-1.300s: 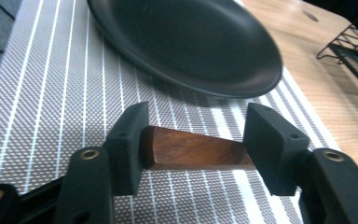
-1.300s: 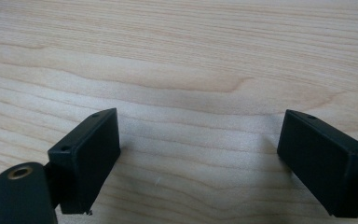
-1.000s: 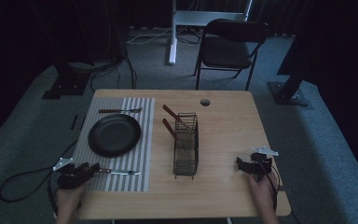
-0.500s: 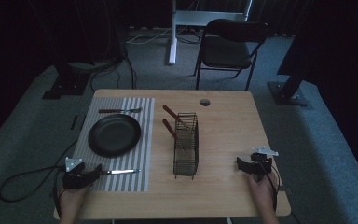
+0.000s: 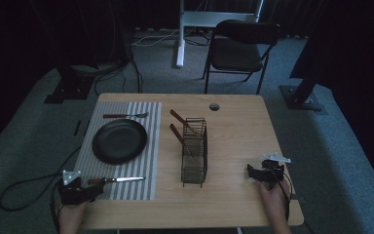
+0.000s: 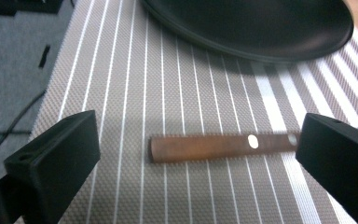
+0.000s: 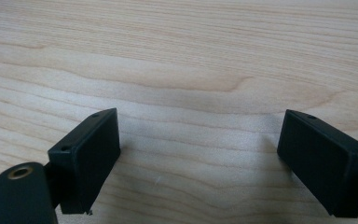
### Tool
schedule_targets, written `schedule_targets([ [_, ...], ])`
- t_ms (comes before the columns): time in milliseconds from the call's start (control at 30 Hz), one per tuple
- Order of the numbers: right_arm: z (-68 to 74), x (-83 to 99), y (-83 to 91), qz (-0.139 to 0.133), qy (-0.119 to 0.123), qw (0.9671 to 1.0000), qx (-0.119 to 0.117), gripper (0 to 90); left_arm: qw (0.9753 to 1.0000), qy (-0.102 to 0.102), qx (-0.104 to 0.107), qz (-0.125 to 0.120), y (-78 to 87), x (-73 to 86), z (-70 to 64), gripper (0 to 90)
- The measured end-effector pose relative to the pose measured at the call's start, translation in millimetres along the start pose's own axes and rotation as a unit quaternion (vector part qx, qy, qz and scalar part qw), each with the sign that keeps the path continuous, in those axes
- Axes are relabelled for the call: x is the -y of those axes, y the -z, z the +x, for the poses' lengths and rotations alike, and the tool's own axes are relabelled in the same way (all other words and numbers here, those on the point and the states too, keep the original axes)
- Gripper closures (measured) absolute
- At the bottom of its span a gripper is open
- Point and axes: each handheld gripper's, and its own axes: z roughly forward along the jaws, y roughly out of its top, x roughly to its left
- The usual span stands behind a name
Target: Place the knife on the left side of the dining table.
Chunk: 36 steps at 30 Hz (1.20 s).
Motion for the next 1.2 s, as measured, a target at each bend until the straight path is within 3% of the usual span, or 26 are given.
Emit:
schedule_targets([
  [367,0.0,0.1,0.1,0.000,0.000,1.0000,0.000,12.0,0.9996,-0.014,-0.001,0.024,1.4,15.0,-10.6,0.5],
  [700,0.0,0.1,0.1,0.000,0.000,1.0000,0.000,12.0,0.9992,-0.015,-0.018,0.033,1.4,19.1,-3.4,0.5],
  [867,0.1,0.1,0.1,0.000,0.000,1.0000,0.000,12.0,0.9981,-0.037,-0.034,0.036,-3.2,21.0,-4.5,0.5],
  [1200,0.0,0.1,0.1,0.000,0.000,1.0000,0.000,12.0,0.9968,-0.057,-0.038,0.041,-3.6,22.3,-5.8,0.5],
])
